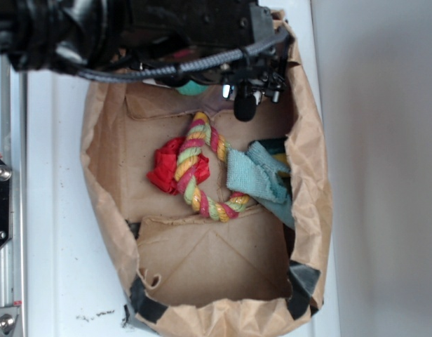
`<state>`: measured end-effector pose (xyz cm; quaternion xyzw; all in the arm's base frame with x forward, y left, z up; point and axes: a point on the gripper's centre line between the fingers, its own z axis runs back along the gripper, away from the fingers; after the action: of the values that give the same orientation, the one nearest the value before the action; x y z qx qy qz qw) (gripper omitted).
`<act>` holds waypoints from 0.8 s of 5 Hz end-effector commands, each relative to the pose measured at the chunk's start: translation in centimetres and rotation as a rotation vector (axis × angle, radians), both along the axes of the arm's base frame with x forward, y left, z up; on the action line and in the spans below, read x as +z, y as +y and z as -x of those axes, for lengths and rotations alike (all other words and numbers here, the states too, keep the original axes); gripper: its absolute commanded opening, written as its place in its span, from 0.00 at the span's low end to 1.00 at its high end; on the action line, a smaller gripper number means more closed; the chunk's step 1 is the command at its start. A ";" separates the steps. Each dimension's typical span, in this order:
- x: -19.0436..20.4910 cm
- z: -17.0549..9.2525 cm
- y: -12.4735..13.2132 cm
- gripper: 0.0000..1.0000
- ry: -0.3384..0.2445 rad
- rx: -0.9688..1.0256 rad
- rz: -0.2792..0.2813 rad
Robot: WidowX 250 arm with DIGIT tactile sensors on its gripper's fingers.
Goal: Grab the green ball.
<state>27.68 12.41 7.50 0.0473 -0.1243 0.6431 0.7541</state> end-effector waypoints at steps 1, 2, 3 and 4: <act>1.9 1.3 2.5 1.00 -0.054 0.052 -0.009; 1.1 1.0 2.9 1.00 -0.028 0.067 -0.017; 1.1 1.0 2.9 1.00 -0.028 0.067 -0.017; 1.1 1.0 2.9 1.00 -0.028 0.067 -0.017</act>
<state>27.30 13.34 6.78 0.0620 -0.1078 0.6552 0.7451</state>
